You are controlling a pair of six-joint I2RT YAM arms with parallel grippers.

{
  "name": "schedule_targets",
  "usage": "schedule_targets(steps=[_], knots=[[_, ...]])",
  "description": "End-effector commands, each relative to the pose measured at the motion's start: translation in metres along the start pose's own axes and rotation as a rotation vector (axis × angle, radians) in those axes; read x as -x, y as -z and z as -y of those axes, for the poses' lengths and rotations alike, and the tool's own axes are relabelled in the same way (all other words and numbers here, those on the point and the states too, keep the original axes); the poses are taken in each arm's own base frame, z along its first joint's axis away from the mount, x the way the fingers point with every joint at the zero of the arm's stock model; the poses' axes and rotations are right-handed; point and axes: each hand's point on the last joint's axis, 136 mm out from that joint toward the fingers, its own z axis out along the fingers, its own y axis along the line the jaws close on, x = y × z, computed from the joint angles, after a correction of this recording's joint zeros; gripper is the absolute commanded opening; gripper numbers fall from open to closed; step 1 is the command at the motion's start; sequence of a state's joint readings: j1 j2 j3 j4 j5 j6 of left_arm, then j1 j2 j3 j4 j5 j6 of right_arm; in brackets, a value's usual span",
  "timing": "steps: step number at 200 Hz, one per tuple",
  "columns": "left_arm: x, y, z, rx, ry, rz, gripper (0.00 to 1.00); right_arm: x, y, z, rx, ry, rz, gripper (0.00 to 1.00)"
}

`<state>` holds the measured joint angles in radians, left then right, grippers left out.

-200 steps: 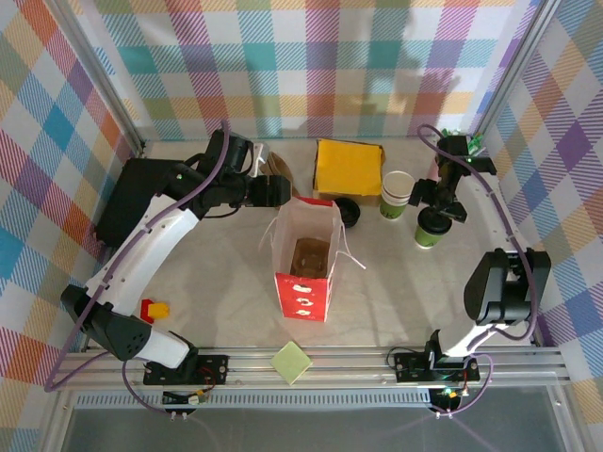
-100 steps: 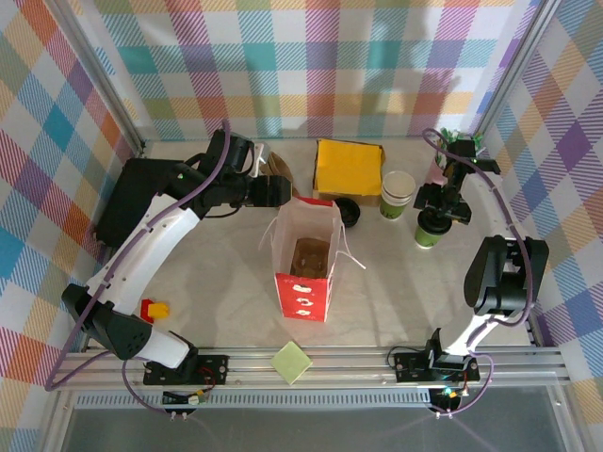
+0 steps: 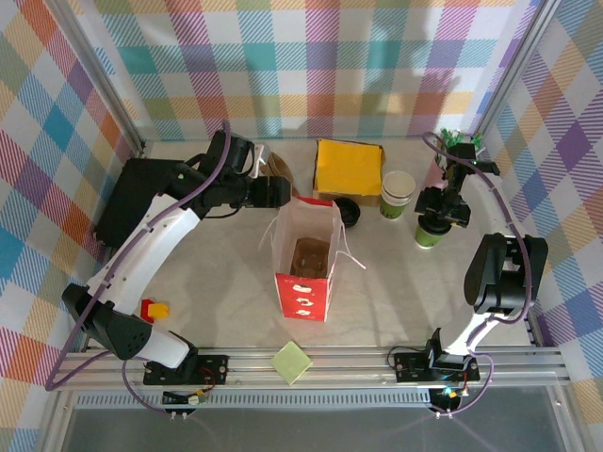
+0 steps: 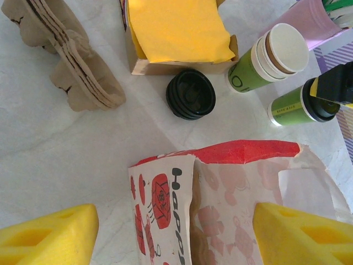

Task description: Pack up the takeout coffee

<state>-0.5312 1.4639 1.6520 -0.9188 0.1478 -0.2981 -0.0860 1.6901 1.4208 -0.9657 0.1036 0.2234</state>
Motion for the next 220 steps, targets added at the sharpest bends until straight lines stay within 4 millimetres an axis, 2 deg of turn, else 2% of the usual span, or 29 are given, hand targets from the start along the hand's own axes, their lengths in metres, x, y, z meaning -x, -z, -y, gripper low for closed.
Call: schedule_targets(steps=[1, 45, 91, 123, 220], knots=[[-0.007, 0.001, -0.006, 0.01, 0.013, -0.027, 0.74, -0.009, -0.004, 0.004, -0.006, -0.008, -0.038, 0.83], [-0.009, -0.001, -0.006, 0.007, 0.015, -0.036, 0.74, -0.016, -0.004, 0.005, -0.006, -0.007, -0.045, 0.83], [-0.013, -0.002, -0.006, 0.006, 0.016, -0.052, 0.73, -0.014, 0.006, 0.003, 0.012, 0.003, -0.018, 0.84], [-0.016, -0.001, -0.006, 0.002, 0.018, -0.061, 0.73, -0.013, 0.012, 0.003, 0.015, 0.011, -0.004, 0.79], [-0.021, -0.003, -0.008, 0.004, 0.034, -0.073, 0.73, -0.016, 0.007, 0.005, 0.001, 0.012, -0.052, 0.81]])
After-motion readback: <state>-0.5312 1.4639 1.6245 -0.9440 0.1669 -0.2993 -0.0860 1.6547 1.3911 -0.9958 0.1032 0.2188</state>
